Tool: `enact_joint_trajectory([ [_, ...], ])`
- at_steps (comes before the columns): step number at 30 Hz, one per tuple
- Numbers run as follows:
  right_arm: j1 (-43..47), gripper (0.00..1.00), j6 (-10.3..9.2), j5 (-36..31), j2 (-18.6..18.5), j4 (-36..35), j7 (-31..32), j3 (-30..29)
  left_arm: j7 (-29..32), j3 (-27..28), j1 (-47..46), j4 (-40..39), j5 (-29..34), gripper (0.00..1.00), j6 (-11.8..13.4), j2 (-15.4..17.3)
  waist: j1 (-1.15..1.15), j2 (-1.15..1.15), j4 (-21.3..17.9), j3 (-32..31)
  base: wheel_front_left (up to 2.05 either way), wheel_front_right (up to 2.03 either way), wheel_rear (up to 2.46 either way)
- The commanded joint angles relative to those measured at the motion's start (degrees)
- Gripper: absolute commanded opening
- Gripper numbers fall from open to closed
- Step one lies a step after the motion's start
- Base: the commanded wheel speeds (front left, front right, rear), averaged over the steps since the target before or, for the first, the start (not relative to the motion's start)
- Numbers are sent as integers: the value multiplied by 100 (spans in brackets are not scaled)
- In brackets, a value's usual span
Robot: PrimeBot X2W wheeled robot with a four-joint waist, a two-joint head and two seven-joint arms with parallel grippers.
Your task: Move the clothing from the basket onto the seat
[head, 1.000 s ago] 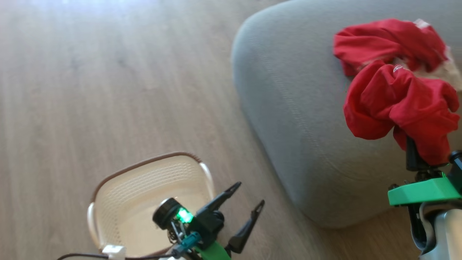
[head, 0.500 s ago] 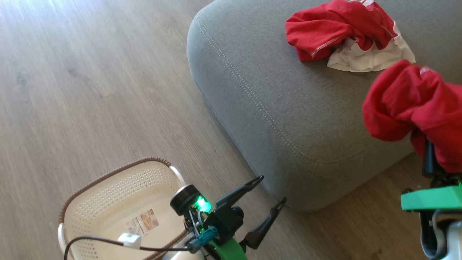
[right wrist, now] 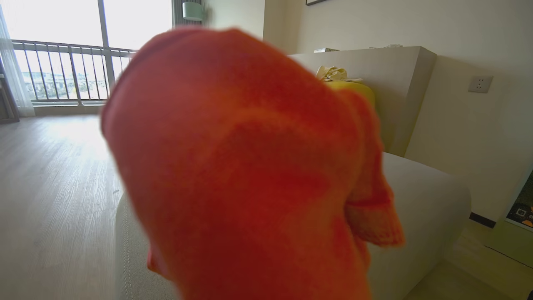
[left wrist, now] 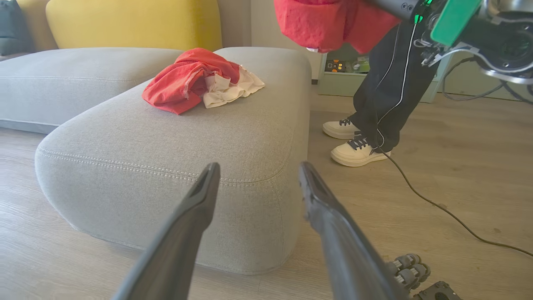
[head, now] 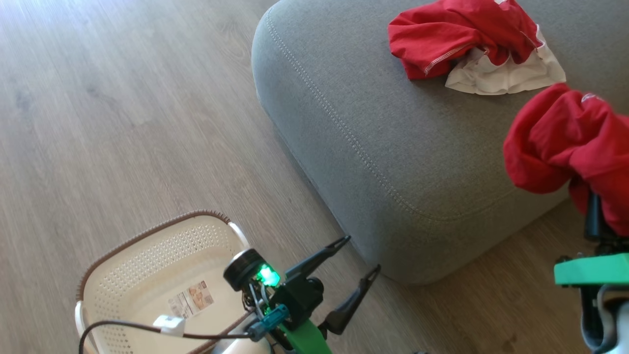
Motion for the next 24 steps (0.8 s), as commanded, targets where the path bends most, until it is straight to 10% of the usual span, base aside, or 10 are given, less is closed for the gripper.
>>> enact_joint_trajectory([
  [1,-322,0,-1,-36,-160,-201,-37,80,-29,188,-64,-187,11,100,-5,1,0,0,4,26,0,0,0],
  [24,-3301,0,-1,53,-933,132,-37,-1363,-29,-200,-963,-503,235,100,-5,1388,0,0,428,2680,0,0,0],
])
